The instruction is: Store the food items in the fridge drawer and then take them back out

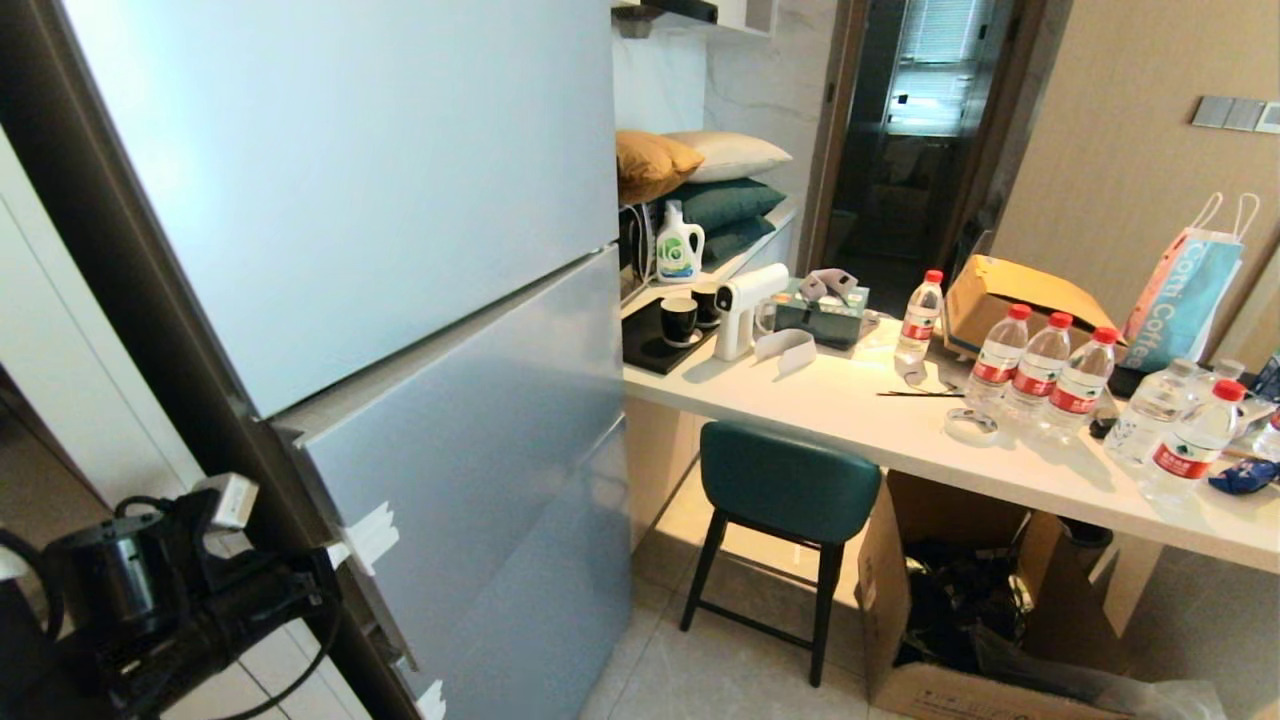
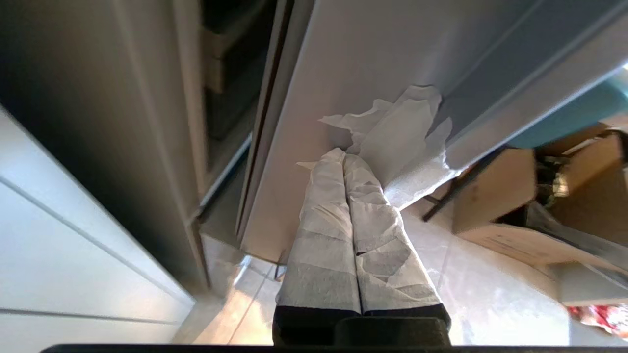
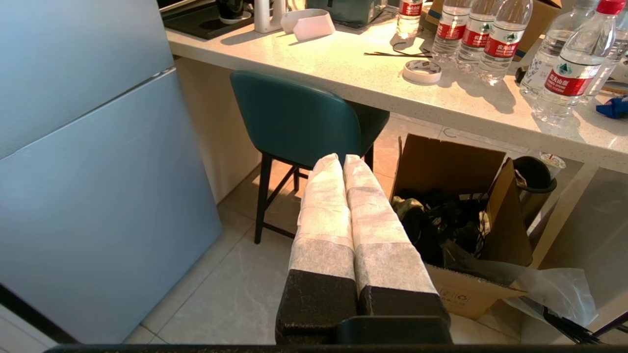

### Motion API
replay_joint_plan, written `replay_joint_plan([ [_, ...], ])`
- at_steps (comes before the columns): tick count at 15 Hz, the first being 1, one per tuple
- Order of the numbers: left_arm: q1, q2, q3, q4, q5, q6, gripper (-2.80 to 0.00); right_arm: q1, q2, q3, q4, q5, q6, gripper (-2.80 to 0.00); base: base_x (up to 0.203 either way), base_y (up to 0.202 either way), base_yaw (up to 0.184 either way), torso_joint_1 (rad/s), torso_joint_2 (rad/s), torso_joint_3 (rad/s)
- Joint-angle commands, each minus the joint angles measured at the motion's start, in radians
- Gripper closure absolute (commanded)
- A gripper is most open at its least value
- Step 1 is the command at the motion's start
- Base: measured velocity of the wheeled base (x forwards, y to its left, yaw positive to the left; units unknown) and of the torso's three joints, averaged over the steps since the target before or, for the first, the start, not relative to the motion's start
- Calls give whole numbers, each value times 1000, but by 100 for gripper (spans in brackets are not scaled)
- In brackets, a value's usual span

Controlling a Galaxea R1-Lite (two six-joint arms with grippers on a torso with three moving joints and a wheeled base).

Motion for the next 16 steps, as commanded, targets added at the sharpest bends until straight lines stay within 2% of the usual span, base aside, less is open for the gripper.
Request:
replay_joint_plan([
  [1, 1, 42, 37, -46, -1, 0, 0, 0, 2, 0, 0, 0, -1, 0, 0, 0, 0, 0, 0, 0],
  [4, 0, 80, 67, -80, -11, 0, 0, 0, 2, 0, 0, 0, 0, 0, 0, 0, 0, 0, 0, 0],
  [6, 0, 84, 71, -80, -49, 2, 0, 0, 0, 0, 0, 0, -1, 0, 0, 0, 0, 0, 0, 0],
  [16, -30, 75, 83, -80, -60, -8, 0, 0, 0, 0, 0, 0, -1, 0, 0, 0, 0, 0, 0, 0],
])
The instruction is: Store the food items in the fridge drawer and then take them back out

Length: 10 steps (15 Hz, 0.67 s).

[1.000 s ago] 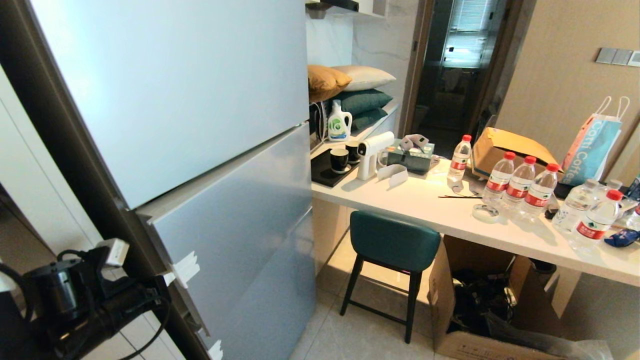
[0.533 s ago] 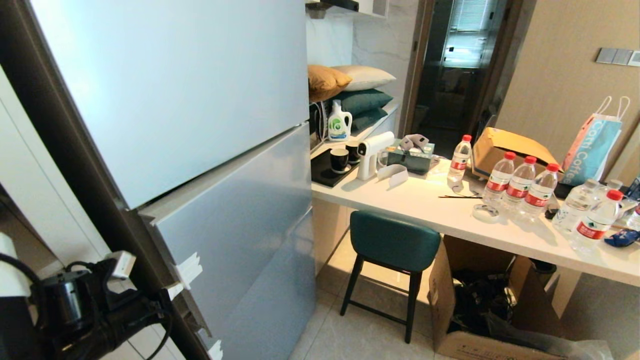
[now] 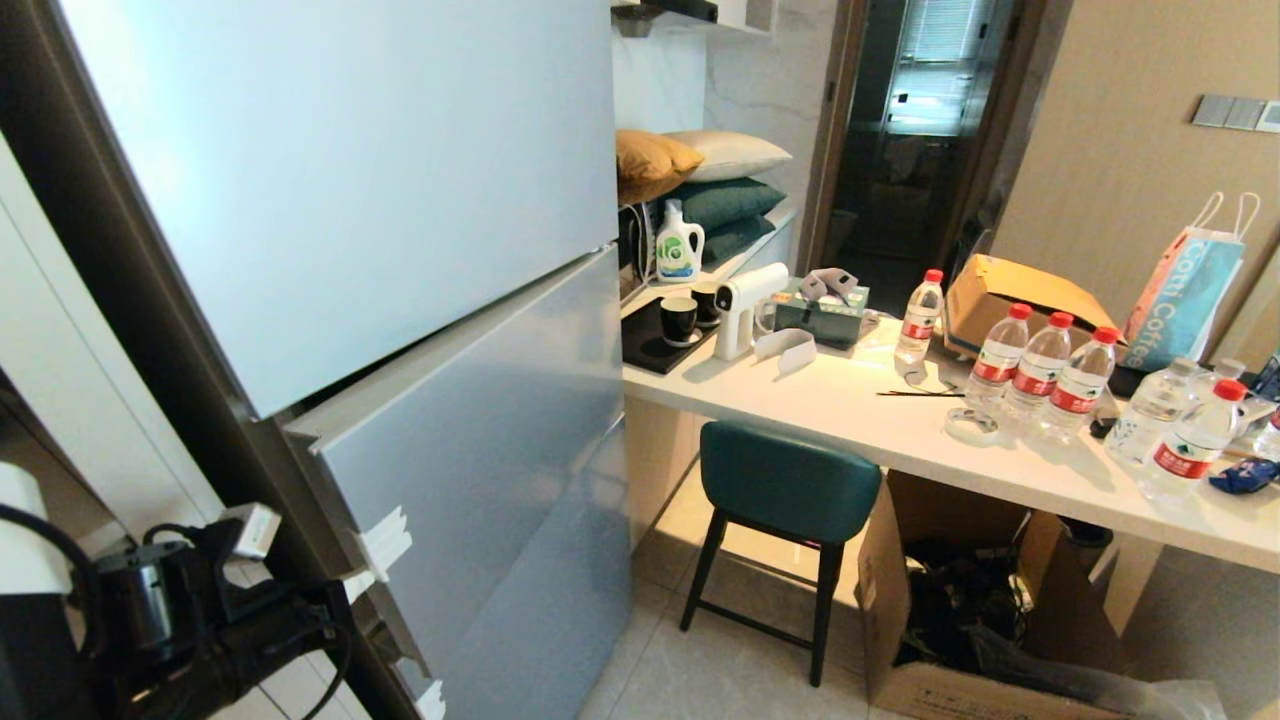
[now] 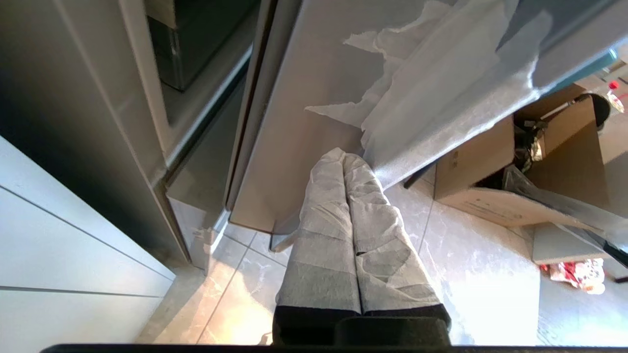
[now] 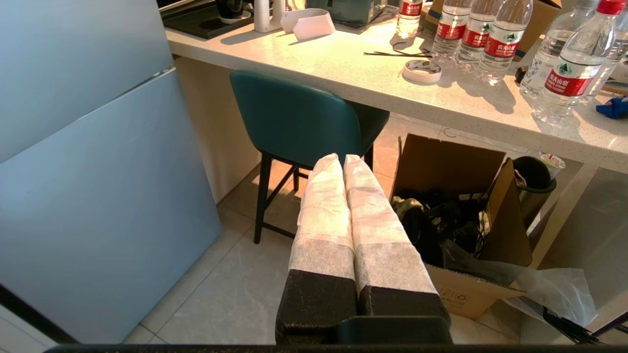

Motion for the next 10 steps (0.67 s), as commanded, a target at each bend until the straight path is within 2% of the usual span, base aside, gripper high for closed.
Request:
replay_joint_plan([
  [1, -13, -7, 23, -8, -10, -1, 0, 0, 0, 0, 0, 0, 0, 0, 0, 0, 0, 0, 0, 0],
  [8, -98, -21, 33, -8, -14, 2, 0, 0, 0, 1, 0, 0, 0, 0, 0, 0, 0, 0, 0, 0],
  [10, -99, -20, 28, -8, -11, 2, 0, 0, 2, 1, 0, 0, 0, 0, 0, 0, 0, 0, 0, 0],
])
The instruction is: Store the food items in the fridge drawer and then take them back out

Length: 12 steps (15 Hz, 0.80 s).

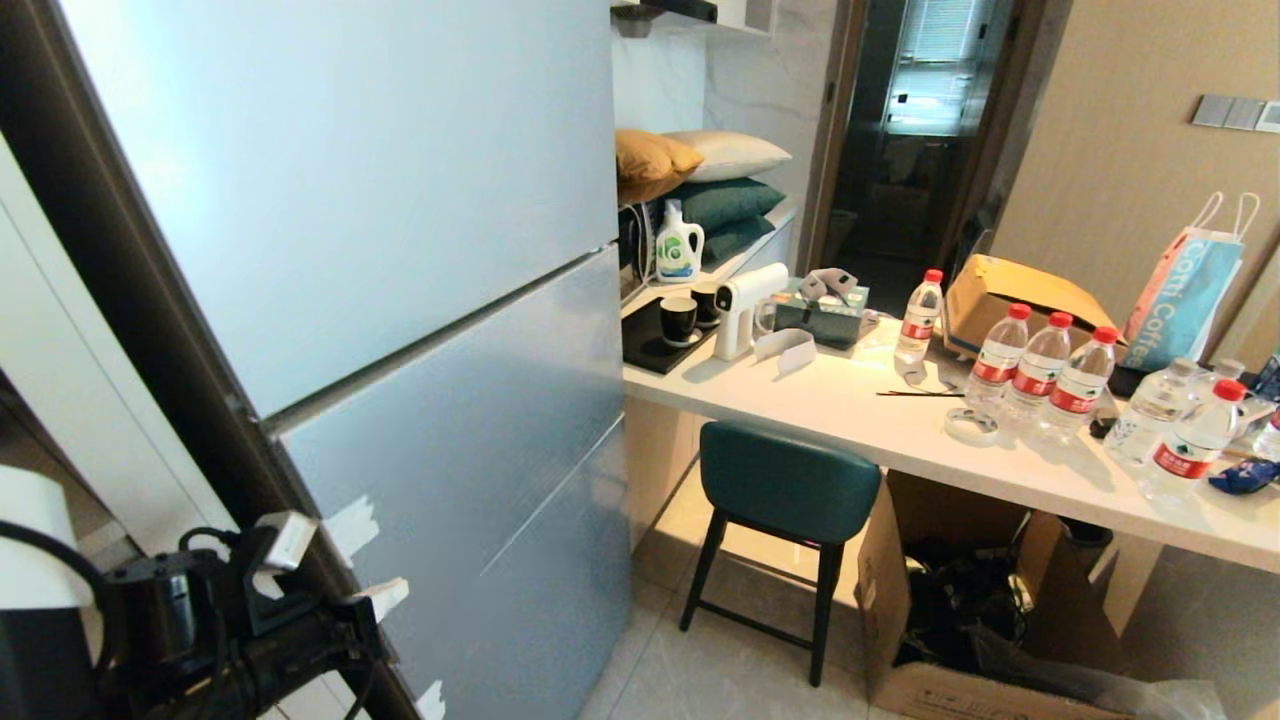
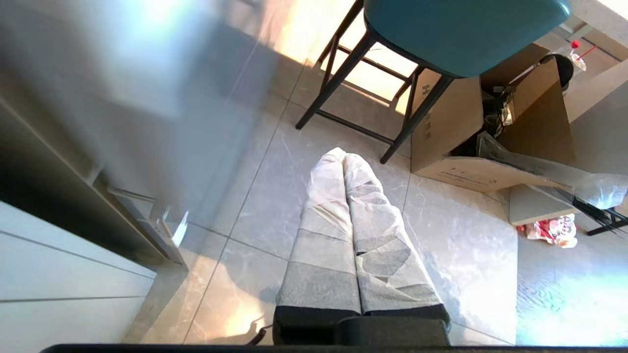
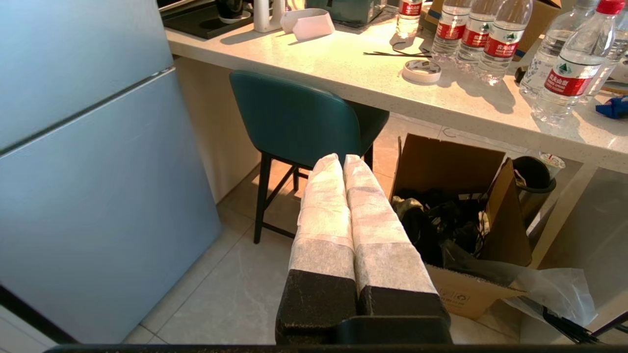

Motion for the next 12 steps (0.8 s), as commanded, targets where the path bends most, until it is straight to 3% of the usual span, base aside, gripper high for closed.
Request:
replay_joint_plan([
  [1, -2, -6, -2, -8, 0, -1, 0, 0, 2, 0, 0, 0, -1, 0, 0, 0, 0, 0, 0, 0],
  [4, 24, -32, 22, -8, 5, 7, 0, 0, 2, 0, 0, 0, 0, 0, 0, 0, 0, 0, 0, 0],
  [8, 143, -14, -65, -8, 67, 7, 0, 0, 1, 0, 0, 0, 0, 0, 0, 0, 0, 0, 0, 0],
  [12, 156, 1, -99, -8, 74, 5, 0, 0, 2, 0, 0, 0, 0, 0, 0, 0, 0, 0, 0, 0],
])
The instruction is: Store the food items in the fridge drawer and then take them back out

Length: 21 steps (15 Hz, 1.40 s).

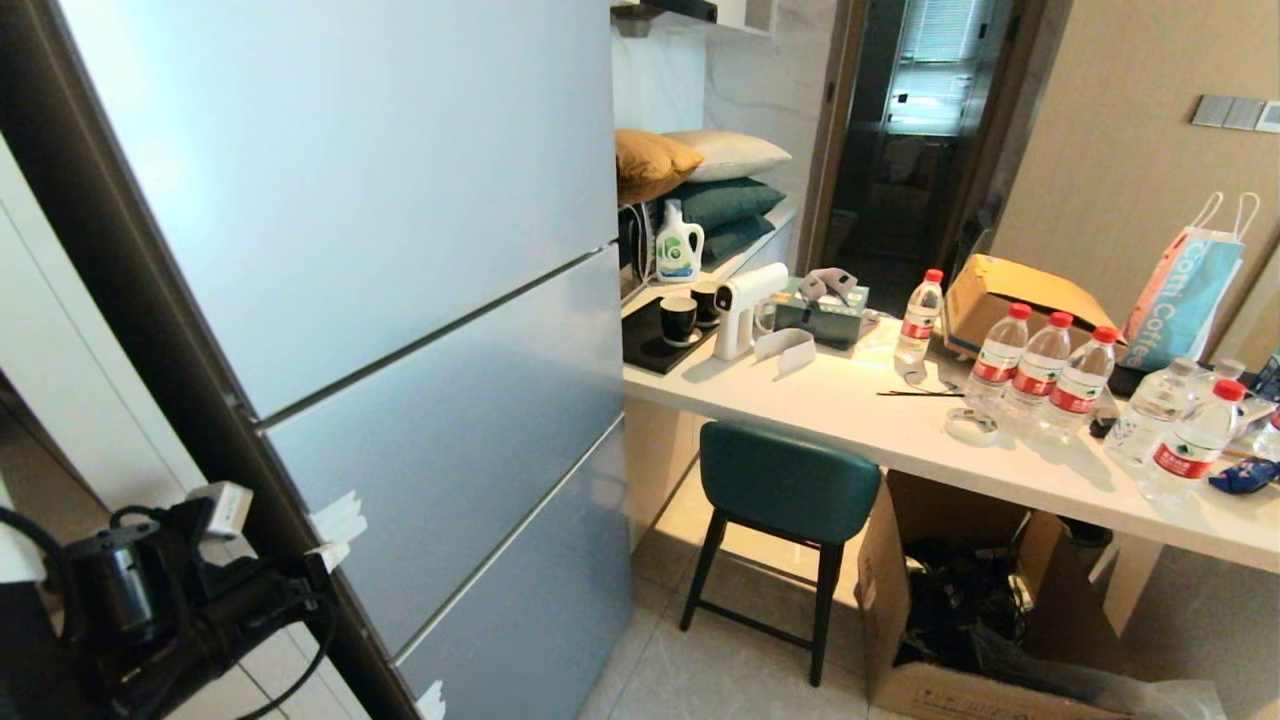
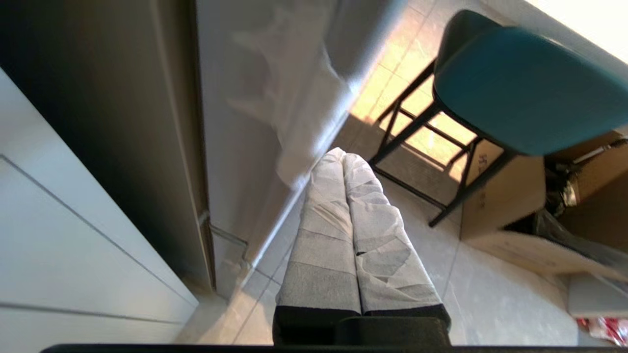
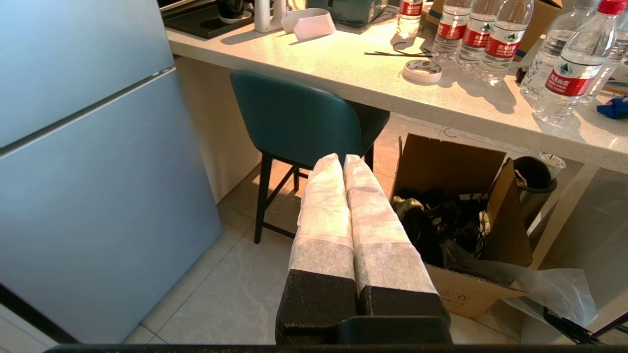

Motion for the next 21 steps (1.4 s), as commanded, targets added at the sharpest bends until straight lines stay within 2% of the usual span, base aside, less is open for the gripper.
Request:
replay_joint_plan([
  [1, 7, 8, -10, -8, 1, -1, 0, 0, 2, 0, 0, 0, 0, 0, 0, 0, 0, 0, 0, 0],
  [6, 76, 0, 6, -8, -23, -1, 0, 0, 2, 0, 1, 0, 0, 0, 0, 0, 0, 0, 0, 0],
  [11, 87, -3, 7, -8, -29, -1, 0, 0, 2, 0, 0, 0, 0, 0, 0, 0, 0, 0, 0, 0],
  [14, 119, -2, 1, -8, -30, -1, 0, 0, 2, 0, 1, 0, 0, 0, 0, 0, 0, 0, 0, 0],
  [21, 68, 18, -56, -8, -28, -1, 0, 0, 2, 0, 1, 0, 0, 0, 0, 0, 0, 0, 0, 0],
])
